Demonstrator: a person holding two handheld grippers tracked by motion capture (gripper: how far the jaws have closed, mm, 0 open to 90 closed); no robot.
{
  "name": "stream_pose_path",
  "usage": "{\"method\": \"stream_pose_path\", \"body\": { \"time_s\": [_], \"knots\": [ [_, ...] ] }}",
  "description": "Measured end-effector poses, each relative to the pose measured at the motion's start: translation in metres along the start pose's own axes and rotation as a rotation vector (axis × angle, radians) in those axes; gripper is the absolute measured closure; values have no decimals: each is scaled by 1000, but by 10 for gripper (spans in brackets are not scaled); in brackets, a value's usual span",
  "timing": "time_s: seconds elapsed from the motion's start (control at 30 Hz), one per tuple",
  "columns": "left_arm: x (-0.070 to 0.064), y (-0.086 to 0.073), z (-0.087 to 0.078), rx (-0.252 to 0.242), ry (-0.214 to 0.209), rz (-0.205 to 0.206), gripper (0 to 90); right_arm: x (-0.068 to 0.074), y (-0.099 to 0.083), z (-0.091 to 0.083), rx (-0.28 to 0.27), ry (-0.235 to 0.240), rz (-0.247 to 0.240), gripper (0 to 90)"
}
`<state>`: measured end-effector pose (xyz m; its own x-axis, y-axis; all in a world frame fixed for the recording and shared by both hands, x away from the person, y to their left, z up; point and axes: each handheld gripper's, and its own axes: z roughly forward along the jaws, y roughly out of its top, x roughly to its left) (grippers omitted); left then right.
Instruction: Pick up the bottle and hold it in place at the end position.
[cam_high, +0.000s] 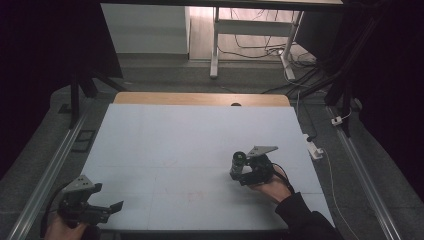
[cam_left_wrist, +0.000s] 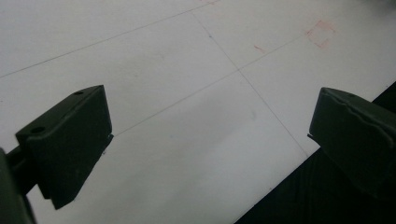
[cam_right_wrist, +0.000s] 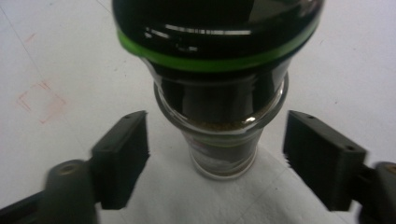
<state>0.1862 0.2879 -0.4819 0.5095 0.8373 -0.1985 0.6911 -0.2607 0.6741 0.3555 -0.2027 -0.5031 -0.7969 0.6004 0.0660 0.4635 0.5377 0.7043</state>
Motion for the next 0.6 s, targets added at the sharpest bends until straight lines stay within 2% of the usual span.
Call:
{"method": "stream_pose_path", "body": {
  "time_s": [0.23, 0.3, 0.47, 0.6],
  "knots": [
    [0, 0, 0, 1, 0, -1, 6, 1, 2, 1, 0, 1, -65, 457],
    [0, 0, 0, 1, 0, 0, 5, 1, 2, 1, 0, -12, -80, 515],
    [0, 0, 0, 2, 0, -1, 6, 3, 2, 0, 2, -33, -110, 525],
    [0, 0, 0, 3, 2, -2, 6, 3, 3, 0, 12, -38, -108, 528]
  ]
}}
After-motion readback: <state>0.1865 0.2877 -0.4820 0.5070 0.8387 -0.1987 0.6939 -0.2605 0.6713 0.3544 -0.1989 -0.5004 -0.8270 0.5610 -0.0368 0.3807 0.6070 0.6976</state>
